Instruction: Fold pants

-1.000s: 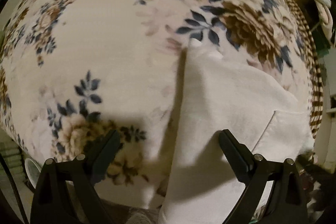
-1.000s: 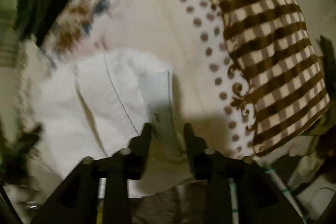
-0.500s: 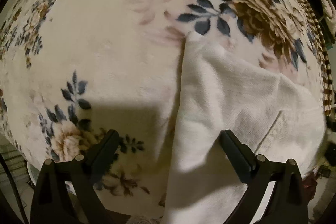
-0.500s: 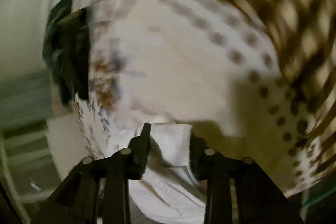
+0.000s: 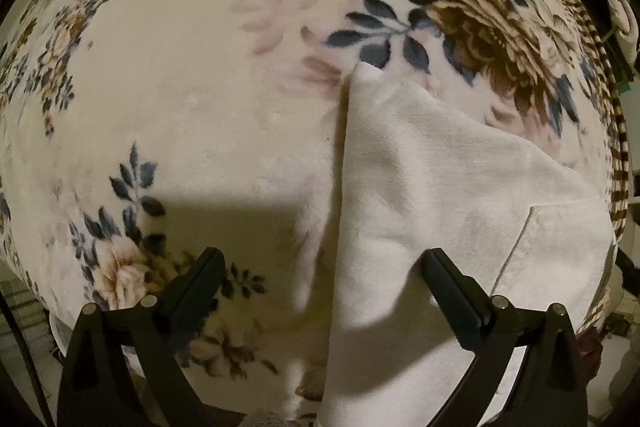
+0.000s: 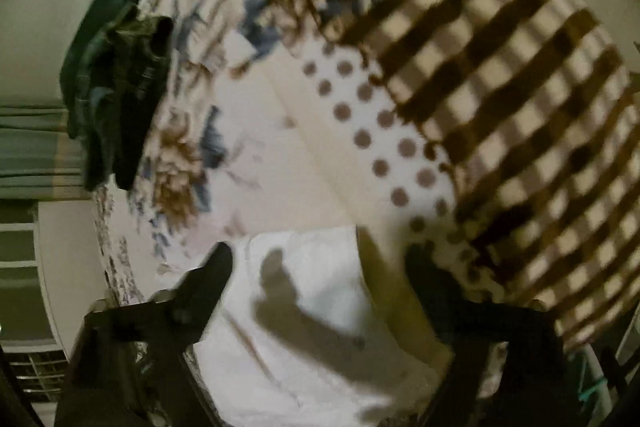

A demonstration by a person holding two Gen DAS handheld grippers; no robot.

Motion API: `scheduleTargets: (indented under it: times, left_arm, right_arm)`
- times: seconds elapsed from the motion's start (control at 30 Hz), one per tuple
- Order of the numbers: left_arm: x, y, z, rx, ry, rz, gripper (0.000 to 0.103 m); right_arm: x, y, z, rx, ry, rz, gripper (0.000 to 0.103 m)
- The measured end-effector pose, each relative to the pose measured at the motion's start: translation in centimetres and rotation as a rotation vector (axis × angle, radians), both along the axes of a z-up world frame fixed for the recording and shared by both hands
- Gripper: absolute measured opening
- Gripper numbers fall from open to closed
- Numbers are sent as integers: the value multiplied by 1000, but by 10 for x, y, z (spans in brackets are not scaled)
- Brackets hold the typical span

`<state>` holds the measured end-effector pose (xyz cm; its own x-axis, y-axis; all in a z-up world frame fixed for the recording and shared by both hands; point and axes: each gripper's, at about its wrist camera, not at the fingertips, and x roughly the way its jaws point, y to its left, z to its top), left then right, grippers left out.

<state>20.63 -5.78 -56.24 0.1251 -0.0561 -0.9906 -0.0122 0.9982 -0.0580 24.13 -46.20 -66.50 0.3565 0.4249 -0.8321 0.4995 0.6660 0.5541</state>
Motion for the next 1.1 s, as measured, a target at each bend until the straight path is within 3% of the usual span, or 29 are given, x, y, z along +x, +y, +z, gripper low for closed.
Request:
scheduleTargets:
  times: [0.1,0.23,0.37,0.43,0.57,0.7,0.83,0.9,0.97,1.0,1.07,1.1]
  left_arm:
    - [-5,-5,14,-9,-26,2,102]
    - [-27,-12,33,-10,-61,-26,102]
    - [-45,-27,8,99,-33,-98,103]
    - [-48,-19,-9,71,-30,-92,103]
    - [-42,-4,-11,-30,18,-43,103]
    - [-45,16,-12,-133,47,19,103]
    - [-53,31,-27,-245,85,92,103]
    - [-54,35,-28,-263,91,103,103]
    - [-55,36,-27,-260,88,95,103]
    - [-53,36,-26,-254,85,86,103]
    - [-50,33,-26,-234,77,63,103]
    - [-50,32,-25,-228,74,55,103]
  right_arm:
    - [-29,12,13,-16,10,47,91]
    - [-60,53,8,-87,69,177,91]
    - [-83,84,-20,-181,130,290,92]
    - [-86,82,-40,-217,181,286,102]
    - [-100,61,-50,-55,208,189,103]
    - [-136,42,-75,222,224,54,103]
    - [-147,32,-79,327,116,-32,101]
    - [-149,32,-69,414,48,-28,91]
    - [-142,41,-57,307,85,56,91]
    - [-144,38,-56,289,86,40,92]
    - [-159,18,-69,337,80,-129,91]
    - [-167,11,-72,364,59,-192,85]
